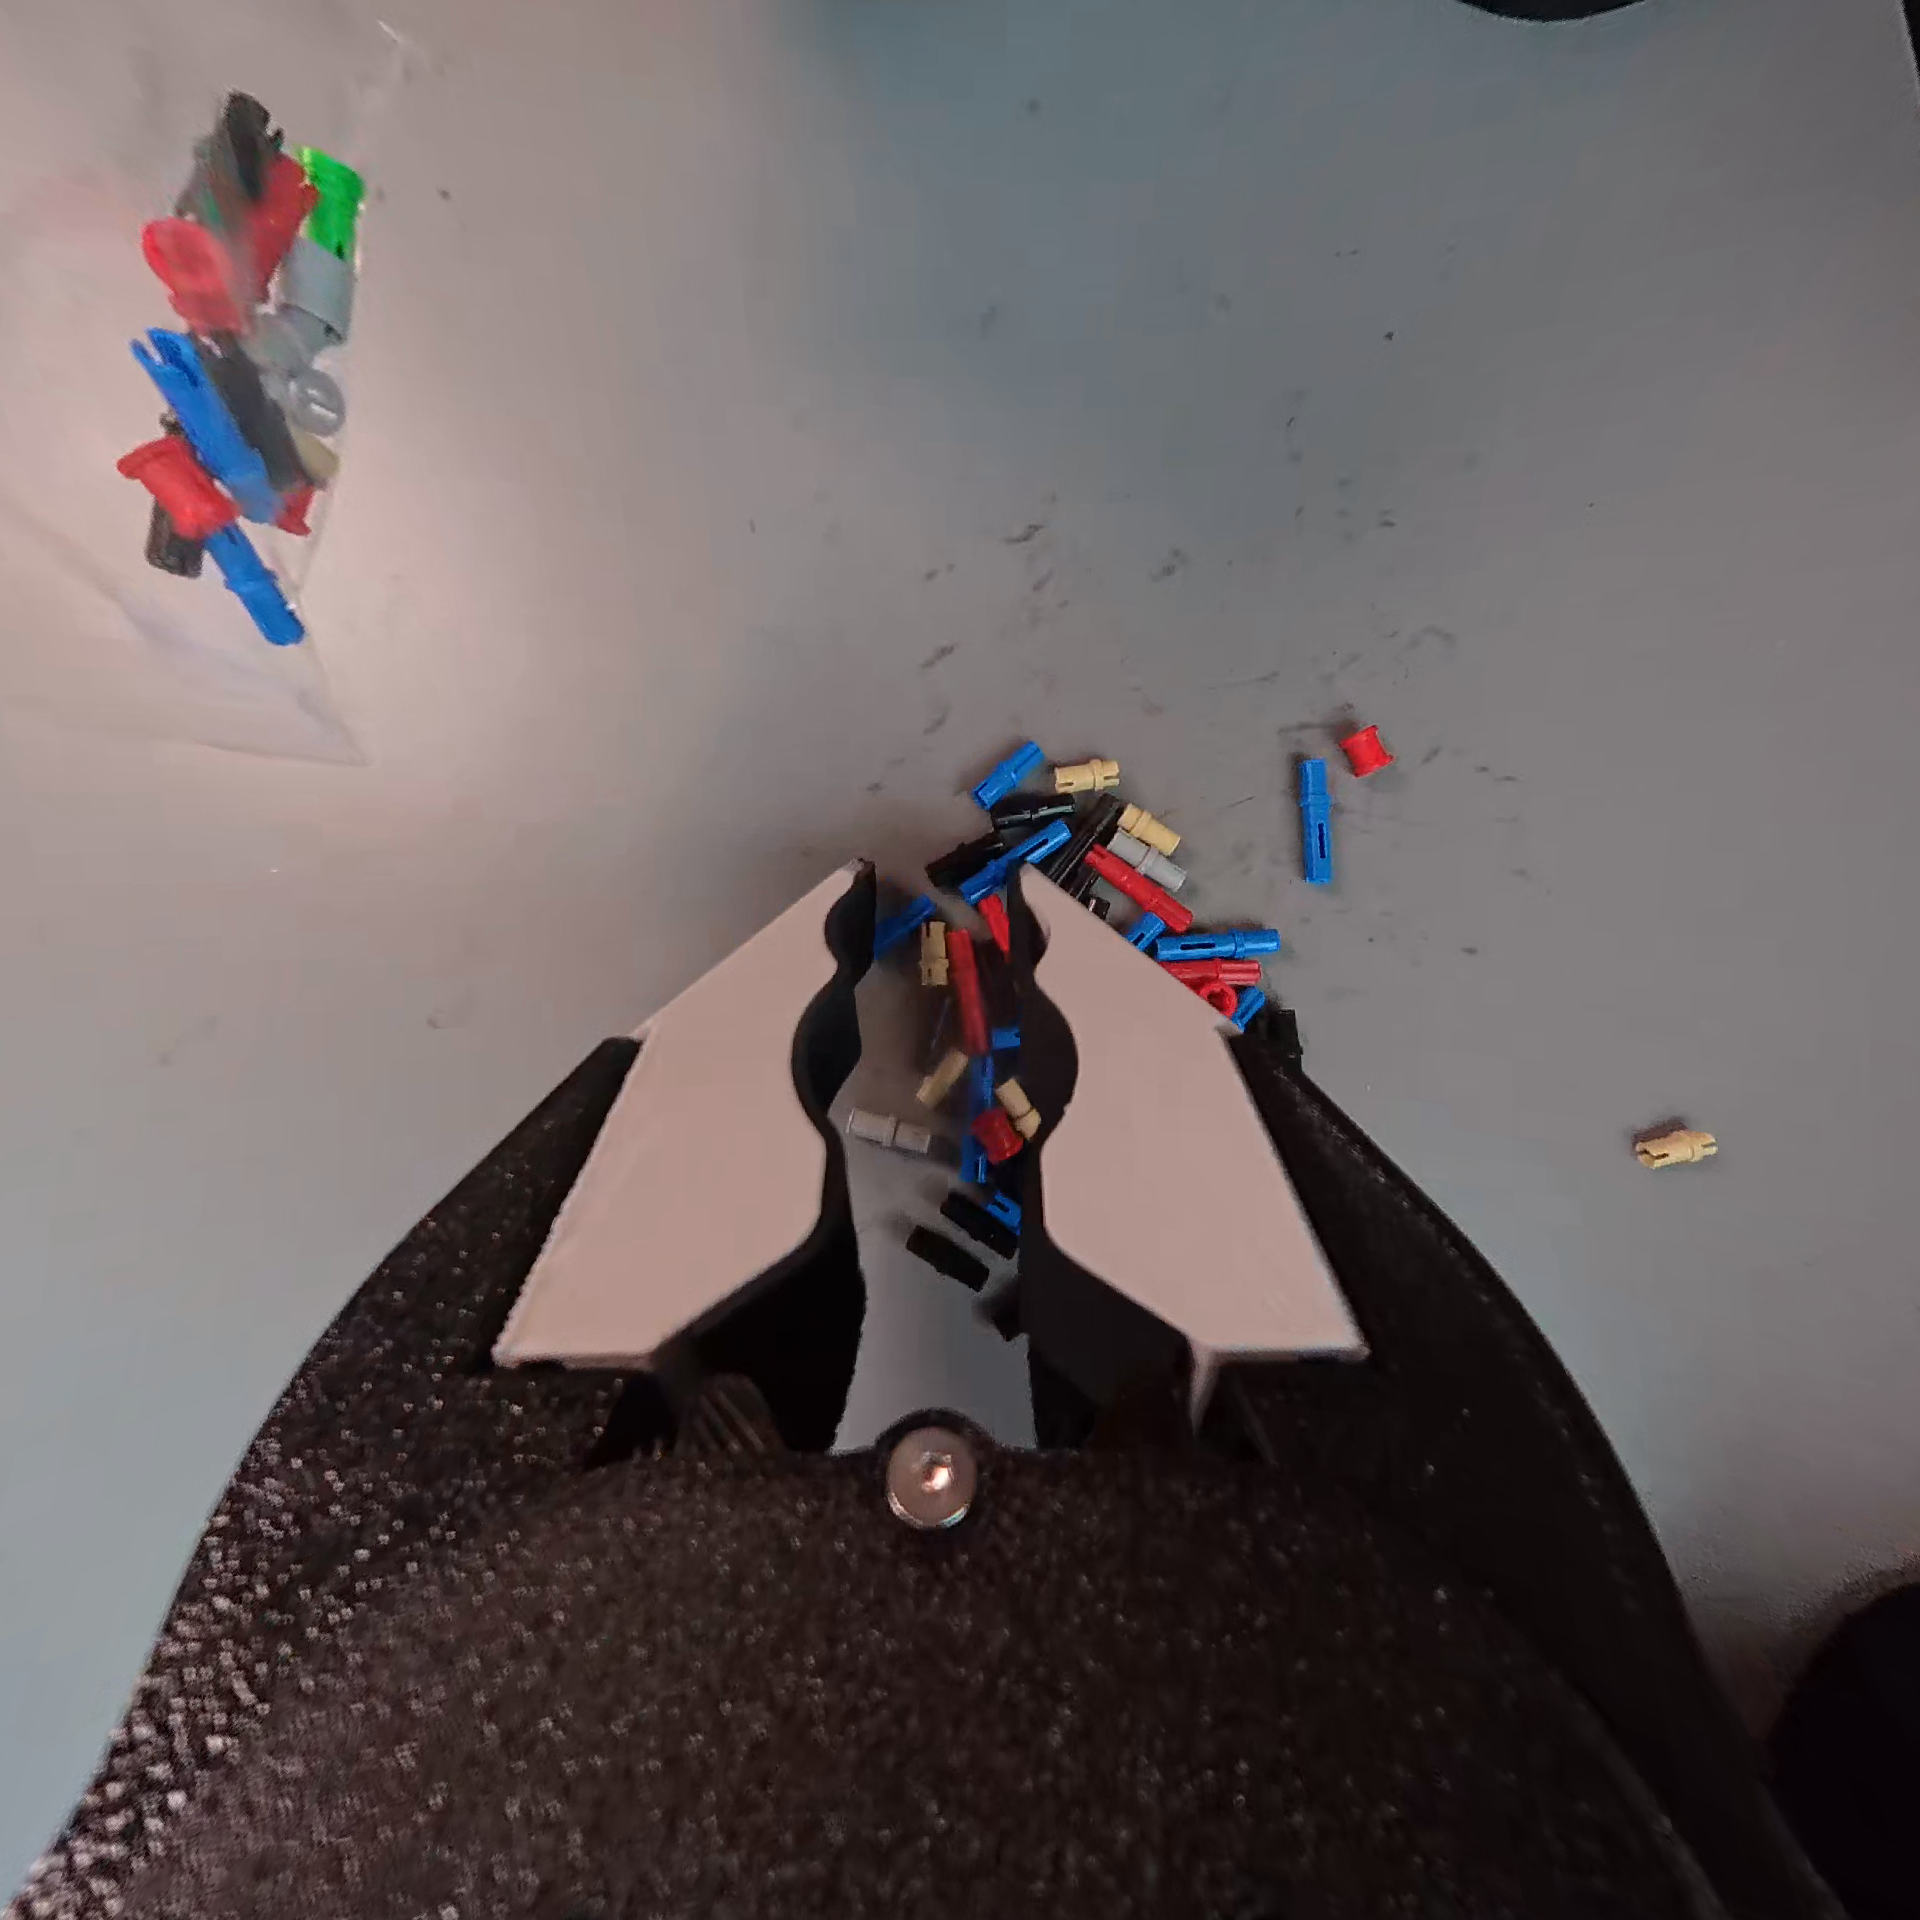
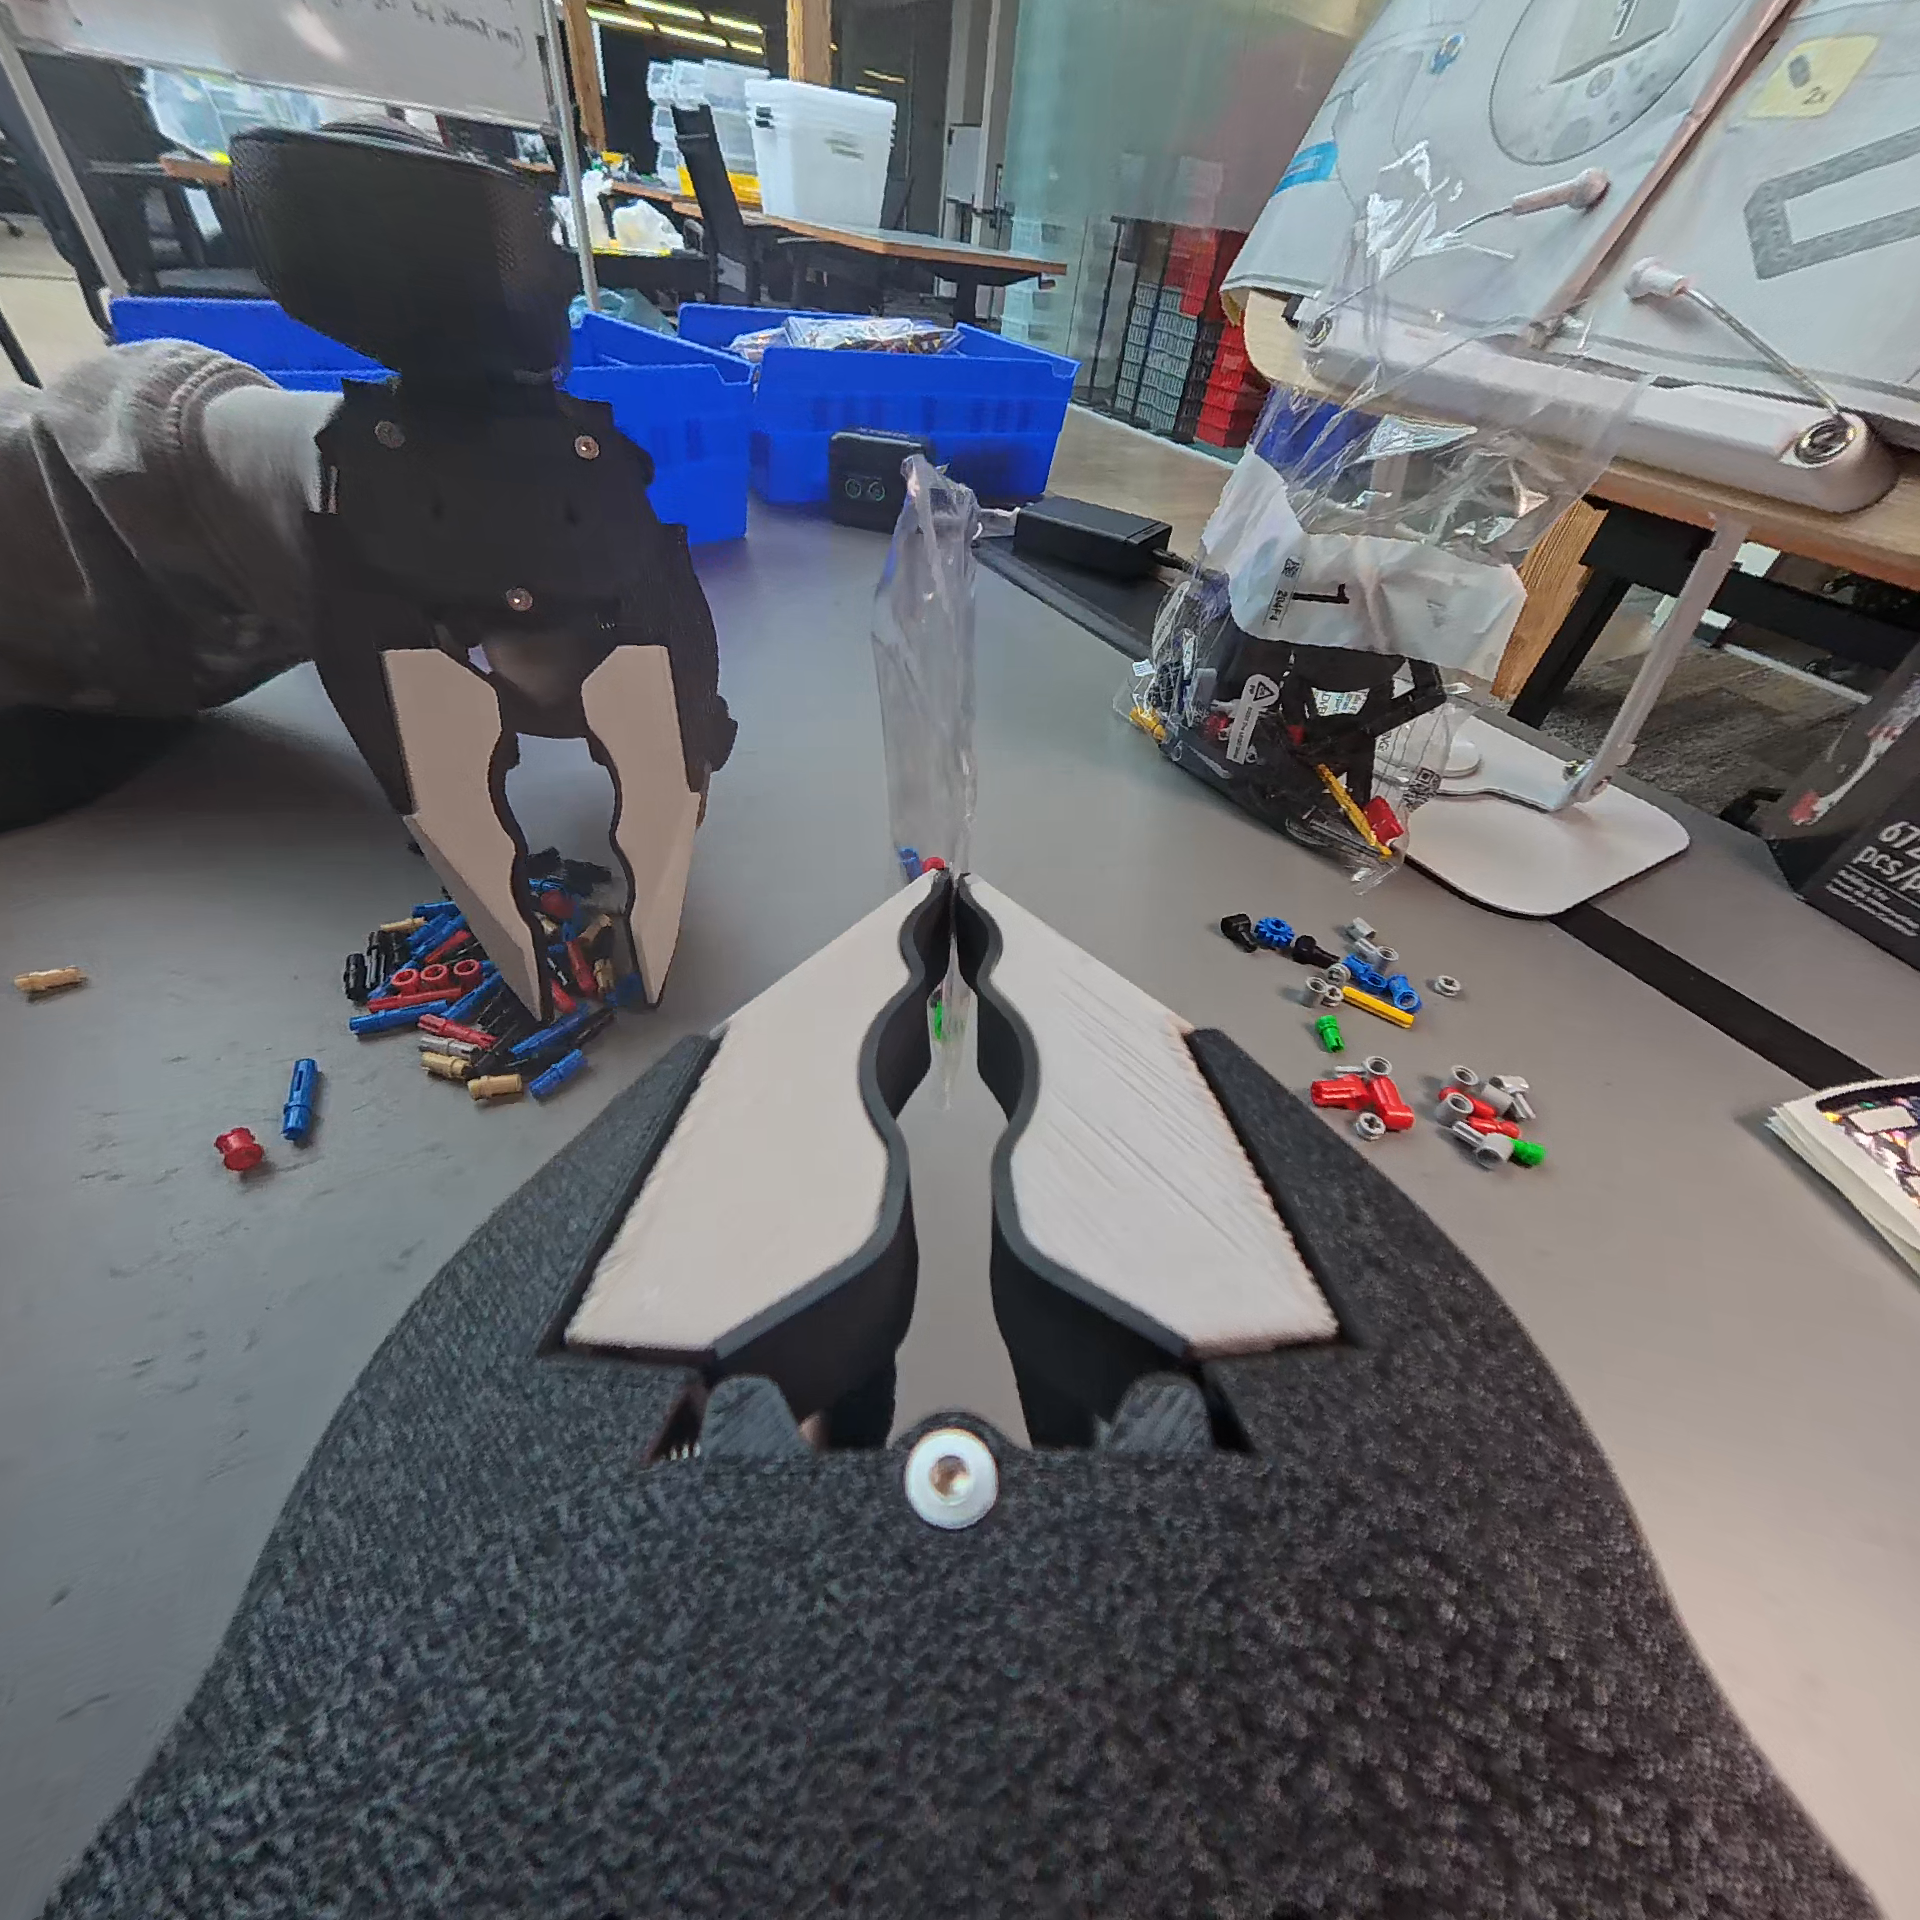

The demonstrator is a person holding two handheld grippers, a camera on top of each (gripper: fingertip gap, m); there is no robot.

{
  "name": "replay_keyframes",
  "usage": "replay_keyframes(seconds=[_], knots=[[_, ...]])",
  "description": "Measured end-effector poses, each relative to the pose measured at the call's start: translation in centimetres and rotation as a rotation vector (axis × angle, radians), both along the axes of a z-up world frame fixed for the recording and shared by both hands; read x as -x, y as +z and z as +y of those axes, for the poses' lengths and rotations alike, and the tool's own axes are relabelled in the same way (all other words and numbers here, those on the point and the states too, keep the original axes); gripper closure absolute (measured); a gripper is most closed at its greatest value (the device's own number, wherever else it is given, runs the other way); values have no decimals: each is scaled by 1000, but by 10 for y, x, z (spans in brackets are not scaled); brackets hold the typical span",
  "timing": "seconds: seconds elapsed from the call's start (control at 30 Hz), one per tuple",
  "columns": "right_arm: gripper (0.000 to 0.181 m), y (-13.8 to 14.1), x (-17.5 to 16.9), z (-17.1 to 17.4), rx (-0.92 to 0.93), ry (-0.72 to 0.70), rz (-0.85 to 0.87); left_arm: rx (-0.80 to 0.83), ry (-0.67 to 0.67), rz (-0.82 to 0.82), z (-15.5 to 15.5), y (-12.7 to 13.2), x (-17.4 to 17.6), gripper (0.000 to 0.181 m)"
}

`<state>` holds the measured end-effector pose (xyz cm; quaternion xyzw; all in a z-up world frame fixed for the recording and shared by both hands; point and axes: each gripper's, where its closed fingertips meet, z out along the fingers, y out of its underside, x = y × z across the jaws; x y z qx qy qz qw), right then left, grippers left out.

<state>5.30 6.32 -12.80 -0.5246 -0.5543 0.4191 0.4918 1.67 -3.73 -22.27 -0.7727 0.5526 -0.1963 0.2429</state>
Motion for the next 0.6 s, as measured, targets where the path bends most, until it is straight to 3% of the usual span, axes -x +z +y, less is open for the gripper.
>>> replay_keyframes(seconds=[0.03,0.5,0.6], knots=[[181,0,0,0,-1,1,-1,-1,-11,-3,-1,-1,-2,158],[181,-2,1,-3,-10,5,-17,-30,-46,9,-3,-3,-5,170],[181,-3,1,-3,-11,5,-20,-41,-44,14,-2,-3,-3,181]])
